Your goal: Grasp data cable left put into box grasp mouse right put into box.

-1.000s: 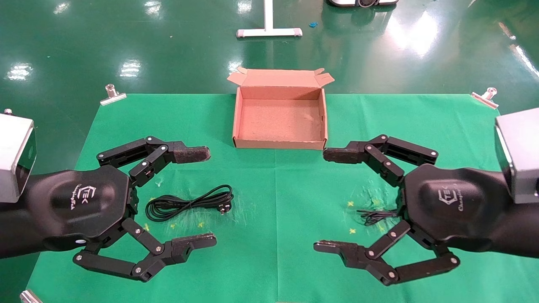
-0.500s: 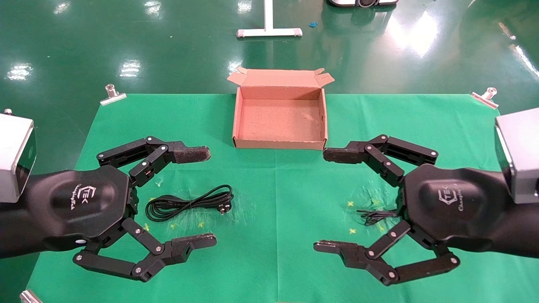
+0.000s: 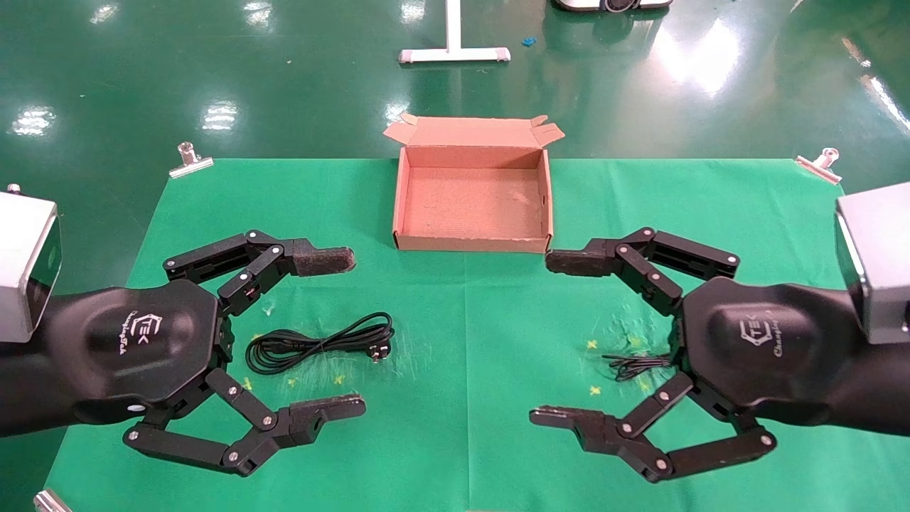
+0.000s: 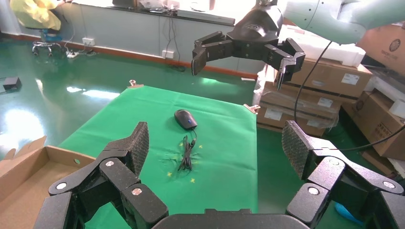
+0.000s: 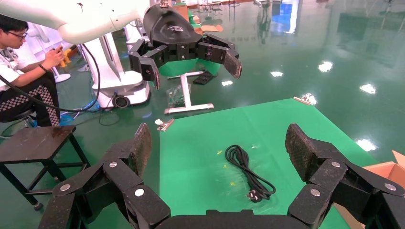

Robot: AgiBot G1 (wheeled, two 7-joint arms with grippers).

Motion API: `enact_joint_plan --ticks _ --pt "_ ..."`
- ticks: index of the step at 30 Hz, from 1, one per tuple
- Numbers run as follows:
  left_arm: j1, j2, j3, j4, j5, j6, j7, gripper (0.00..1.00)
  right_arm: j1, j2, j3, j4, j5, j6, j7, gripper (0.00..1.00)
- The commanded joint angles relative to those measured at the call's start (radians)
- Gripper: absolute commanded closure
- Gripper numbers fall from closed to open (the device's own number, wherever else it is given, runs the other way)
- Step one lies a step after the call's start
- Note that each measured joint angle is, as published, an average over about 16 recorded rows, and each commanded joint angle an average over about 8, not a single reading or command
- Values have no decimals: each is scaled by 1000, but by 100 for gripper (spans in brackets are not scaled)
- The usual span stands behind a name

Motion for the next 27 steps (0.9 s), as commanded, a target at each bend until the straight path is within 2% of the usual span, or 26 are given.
enact_joint_plan --ticks 1,8,15,20,27 --pt "1 -2 2 -3 4 2 2 0 0 5 -4 4 -18 2 -7 0" --pt "-81 -33 133 -43 360 -51 -141 0 15 39 -38 45 -195 71 -23 0" --pt "-192 45 248 -46 698 -104 -313 0 -5 51 -48 45 -226 89 -12 0" --pt "-236 118 294 -41 845 -146 -395 0 -30 68 -39 44 -216 101 -12 0" --pt "-269 223 350 -28 983 -186 -429 0 -66 98 -22 41 -199 113 -25 0"
